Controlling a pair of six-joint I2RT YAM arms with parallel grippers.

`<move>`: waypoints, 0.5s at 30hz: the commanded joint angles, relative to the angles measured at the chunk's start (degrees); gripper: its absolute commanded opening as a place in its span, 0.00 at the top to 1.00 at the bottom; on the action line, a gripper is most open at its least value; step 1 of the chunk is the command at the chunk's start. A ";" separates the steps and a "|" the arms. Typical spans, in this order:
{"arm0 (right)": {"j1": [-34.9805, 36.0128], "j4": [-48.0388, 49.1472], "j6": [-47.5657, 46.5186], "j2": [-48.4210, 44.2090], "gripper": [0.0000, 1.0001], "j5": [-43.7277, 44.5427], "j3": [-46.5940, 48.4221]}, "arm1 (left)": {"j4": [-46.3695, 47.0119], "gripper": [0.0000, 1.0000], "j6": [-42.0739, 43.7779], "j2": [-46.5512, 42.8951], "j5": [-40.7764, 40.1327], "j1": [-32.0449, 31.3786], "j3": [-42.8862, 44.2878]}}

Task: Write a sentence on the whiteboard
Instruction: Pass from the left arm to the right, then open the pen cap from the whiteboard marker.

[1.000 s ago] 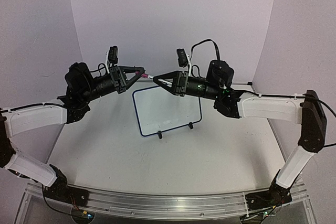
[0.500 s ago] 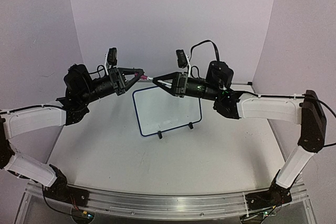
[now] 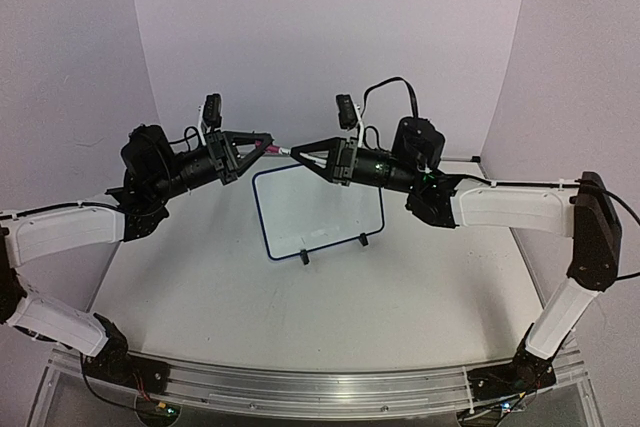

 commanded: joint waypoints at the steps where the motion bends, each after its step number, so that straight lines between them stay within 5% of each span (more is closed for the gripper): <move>1: 0.34 -3.98 -3.41 -2.08 1.00 3.75 -1.26 | -2.24 1.00 2.93 -2.98 -4.45 1.19 0.75; 9: -0.07 -7.20 -4.22 -8.98 1.00 8.31 -8.51 | -0.98 1.00 1.58 -5.05 -7.50 5.83 2.15; 15: -2.74 -7.03 -3.38 -16.63 1.00 9.77 -15.19 | 7.73 1.00 -8.13 -5.37 -3.76 15.98 -0.07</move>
